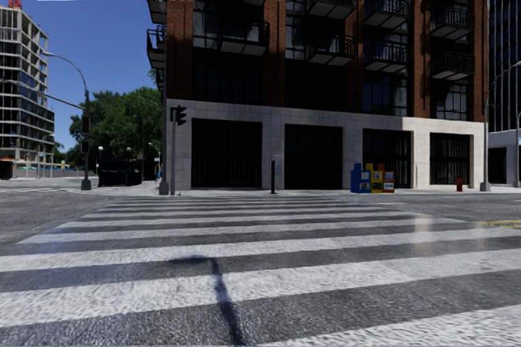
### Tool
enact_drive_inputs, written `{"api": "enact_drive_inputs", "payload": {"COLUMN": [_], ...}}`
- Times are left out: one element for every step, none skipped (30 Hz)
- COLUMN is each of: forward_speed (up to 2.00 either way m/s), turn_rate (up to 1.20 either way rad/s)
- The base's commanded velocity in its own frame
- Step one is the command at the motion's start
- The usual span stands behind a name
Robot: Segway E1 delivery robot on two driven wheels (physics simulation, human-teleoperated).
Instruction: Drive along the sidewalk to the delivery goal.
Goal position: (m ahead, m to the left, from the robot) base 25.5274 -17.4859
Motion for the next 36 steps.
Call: {"api": "enact_drive_inputs", "payload": {"forward_speed": [1.83,1.78,1.73,1.7,1.68,1.67,1.67,1.67,1.67,1.67,1.67,1.67,1.67,1.67,1.67,1.67,1.67,1.67,1.67,1.67,1.67,1.67,1.67,1.74,2.0,2.0,2.0,2.0,2.0,2.0,2.0,2.0,2.0,2.0,2.0,2.0], "turn_rate": [0.15,0.18,0.21,0.23,0.24,0.26,0.26,0.26,0.27,0.27,0.27,0.27,0.28,0.29,0.31,0.32,0.33,0.33,0.33,0.33,0.33,0.33,0.33,0.32,0.16,0.1,0.09,0.09,0.1,0.12,0.14,0.17,0.17,0.19,0.19,0.19]}}
